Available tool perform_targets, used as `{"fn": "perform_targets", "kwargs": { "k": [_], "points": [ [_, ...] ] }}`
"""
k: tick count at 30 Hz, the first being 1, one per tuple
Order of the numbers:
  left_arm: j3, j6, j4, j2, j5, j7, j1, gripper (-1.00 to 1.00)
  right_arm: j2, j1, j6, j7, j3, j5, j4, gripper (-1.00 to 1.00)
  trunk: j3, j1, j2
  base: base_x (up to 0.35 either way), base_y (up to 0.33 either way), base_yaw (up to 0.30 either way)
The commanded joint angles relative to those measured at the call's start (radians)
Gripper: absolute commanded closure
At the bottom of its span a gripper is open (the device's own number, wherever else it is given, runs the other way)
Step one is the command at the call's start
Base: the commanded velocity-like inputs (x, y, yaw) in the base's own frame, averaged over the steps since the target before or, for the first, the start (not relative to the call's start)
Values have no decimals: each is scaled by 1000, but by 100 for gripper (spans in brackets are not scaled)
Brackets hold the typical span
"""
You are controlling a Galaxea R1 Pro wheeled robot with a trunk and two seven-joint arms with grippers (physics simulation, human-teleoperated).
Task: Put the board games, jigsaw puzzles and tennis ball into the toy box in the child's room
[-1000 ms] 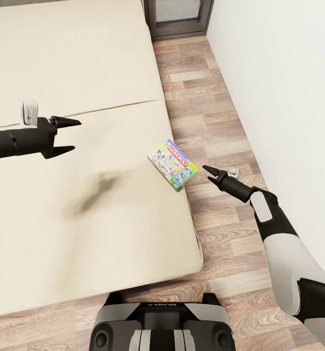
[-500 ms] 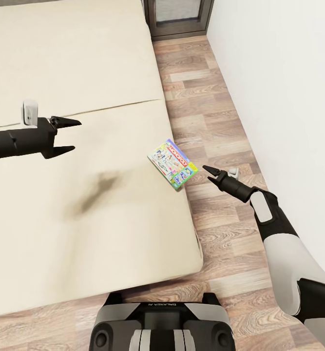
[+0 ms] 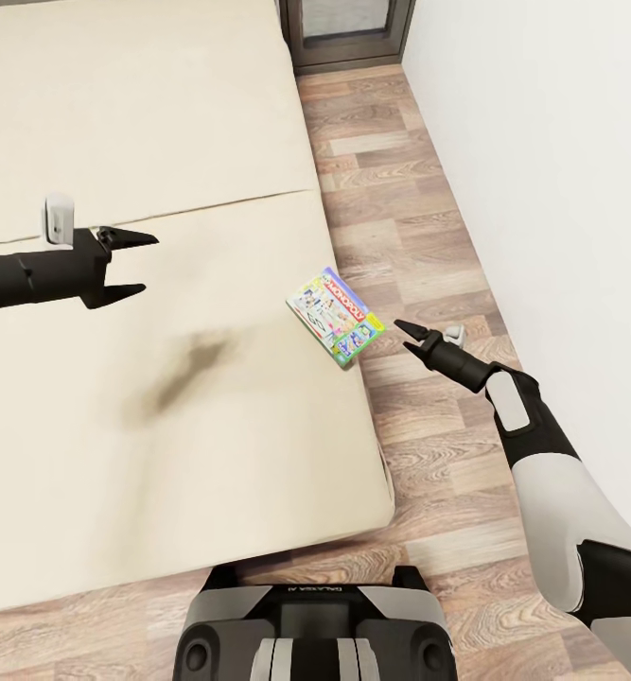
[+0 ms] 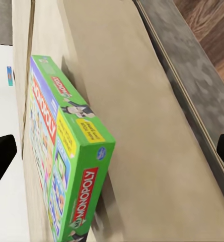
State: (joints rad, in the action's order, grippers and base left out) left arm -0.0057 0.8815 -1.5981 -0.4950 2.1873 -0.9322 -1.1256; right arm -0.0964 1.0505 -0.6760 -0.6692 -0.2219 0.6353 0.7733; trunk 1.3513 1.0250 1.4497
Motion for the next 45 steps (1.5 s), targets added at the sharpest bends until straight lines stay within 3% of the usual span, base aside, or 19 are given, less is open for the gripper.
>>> {"fn": "perform_targets", "kwargs": {
  "k": [1, 45],
  "points": [
    [0, 0, 0, 0, 9, -10, -1, -100, 0, 0, -7, -1, -2, 3, 0, -100, 1, 0, 0, 0, 0, 0],
    [-1, -1, 0, 1, 8, -10, 5, -100, 6, 1, -7, -1, -1, 14, 1, -100, 2, 0, 0, 0, 0, 38]
  ]
}}
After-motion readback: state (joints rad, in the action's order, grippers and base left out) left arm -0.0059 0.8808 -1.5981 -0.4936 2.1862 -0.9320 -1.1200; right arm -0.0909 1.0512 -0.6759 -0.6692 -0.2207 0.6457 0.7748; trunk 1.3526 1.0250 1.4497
